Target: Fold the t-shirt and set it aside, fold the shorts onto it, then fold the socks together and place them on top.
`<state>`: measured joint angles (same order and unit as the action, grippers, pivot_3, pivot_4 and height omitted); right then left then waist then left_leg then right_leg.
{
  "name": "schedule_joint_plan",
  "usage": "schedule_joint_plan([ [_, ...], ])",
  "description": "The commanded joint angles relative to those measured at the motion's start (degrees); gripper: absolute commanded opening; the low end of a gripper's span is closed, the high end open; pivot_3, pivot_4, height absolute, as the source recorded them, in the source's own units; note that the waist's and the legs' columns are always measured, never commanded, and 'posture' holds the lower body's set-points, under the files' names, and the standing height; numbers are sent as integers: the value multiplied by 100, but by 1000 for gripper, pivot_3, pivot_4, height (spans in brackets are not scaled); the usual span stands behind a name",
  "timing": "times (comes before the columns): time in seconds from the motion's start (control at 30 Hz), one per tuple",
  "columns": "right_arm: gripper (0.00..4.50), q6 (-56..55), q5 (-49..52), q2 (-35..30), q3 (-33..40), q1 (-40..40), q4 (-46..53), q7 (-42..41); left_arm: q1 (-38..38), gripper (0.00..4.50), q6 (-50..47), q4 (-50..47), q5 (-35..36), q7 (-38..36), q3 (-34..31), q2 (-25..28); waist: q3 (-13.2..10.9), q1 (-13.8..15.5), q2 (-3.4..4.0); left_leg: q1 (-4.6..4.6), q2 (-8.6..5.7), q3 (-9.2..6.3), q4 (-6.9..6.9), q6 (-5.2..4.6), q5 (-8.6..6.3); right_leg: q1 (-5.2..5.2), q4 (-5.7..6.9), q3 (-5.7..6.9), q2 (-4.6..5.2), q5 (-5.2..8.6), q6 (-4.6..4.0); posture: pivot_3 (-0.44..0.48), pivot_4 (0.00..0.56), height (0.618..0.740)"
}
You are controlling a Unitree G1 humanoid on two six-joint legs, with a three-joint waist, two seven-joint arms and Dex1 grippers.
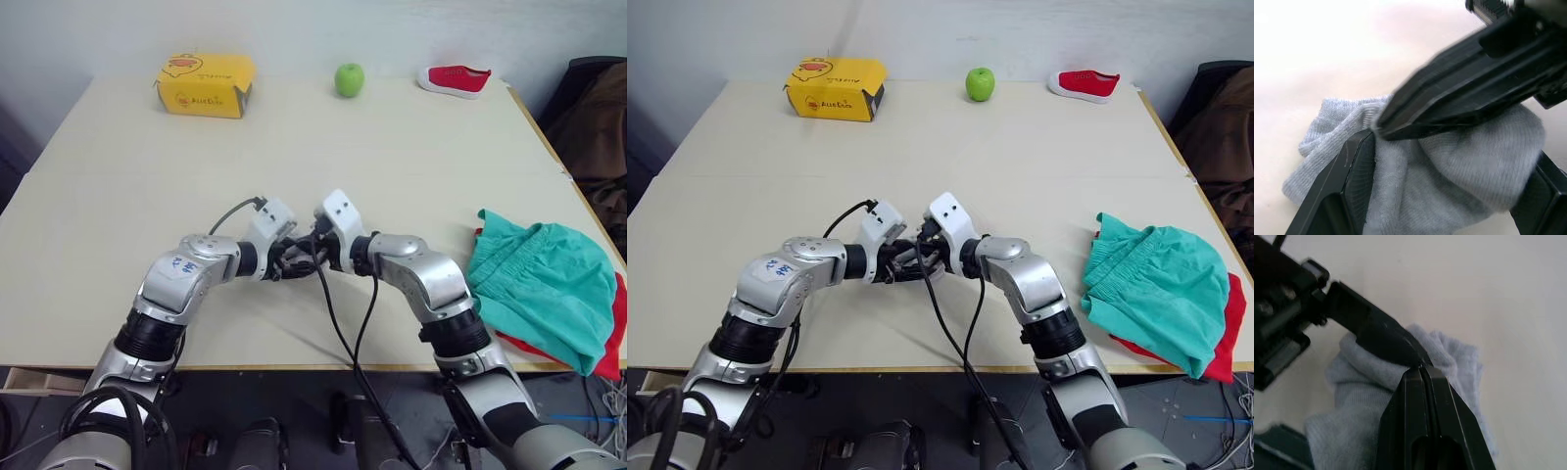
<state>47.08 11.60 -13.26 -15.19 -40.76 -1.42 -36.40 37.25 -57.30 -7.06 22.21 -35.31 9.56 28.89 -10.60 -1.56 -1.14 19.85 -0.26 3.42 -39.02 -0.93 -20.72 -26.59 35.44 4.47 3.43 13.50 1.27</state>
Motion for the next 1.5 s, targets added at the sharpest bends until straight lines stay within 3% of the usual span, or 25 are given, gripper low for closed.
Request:
schedule_joint_plan([
  [0.03,0,-226,-44,-232,-45,78,168,-197,12,3598,-434,-484,586,-163,-720,62,0,1,0,0,0,0,0,0,0,0,0,0,0,0,0,0,150,740],
  [0.23,0,-368,-60,-412,-25,181,116,-282,-38,3598,-926,-697,1322,-502,-1446,382,0,0,0,-2,0,0,0,3,0,0,0,1,-1,0,0,0,150,740],
  [0.57,0,-278,257,-47,662,-482,29,68,-181,3598,-385,-472,906,-242,-823,134,-1,6,1,3,-1,0,-5,6,1,-1,0,1,-1,-1,1,0,150,740],
  [0.8,0,-286,179,523,211,-781,-350,1,-222,3598,-340,-453,903,-188,-784,85,-1,-16,2,-1,1,2,0,9,1,-3,3,0,-2,0,0,0,150,740],
  [1.0,0,-471,-140,258,-208,-601,-816,-258,-329,3598,-378,-614,995,-186,-833,79,-2,8,3,6,-1,-1,-4,5,2,-2,-1,1,1,-1,1,0,150,740],
  [1.23,0,-591,-218,-137,-145,-343,-744,-382,-236,3598,-389,-556,1373,-486,-1468,438,-2,-13,3,14,-1,-3,-6,3,1,-6,-6,3,0,-3,5,0,150,740],
  [1.37,0,-569,-160,-202,-52,-212,-579,-347,-129,2730,395,68,850,-908,-1147,891,-2,-4,3,6,-1,-2,-6,8,4,-6,1,3,0,-2,3,0,150,740],
  [1.5,0,-518,-152,-217,-26,-93,-400,-349,303,1452,1301,948,122,-1224,-419,880,-2,44,3,2,-3,-3,-6,8,4,1,-1,4,1,-2,3,0,150,740],
])
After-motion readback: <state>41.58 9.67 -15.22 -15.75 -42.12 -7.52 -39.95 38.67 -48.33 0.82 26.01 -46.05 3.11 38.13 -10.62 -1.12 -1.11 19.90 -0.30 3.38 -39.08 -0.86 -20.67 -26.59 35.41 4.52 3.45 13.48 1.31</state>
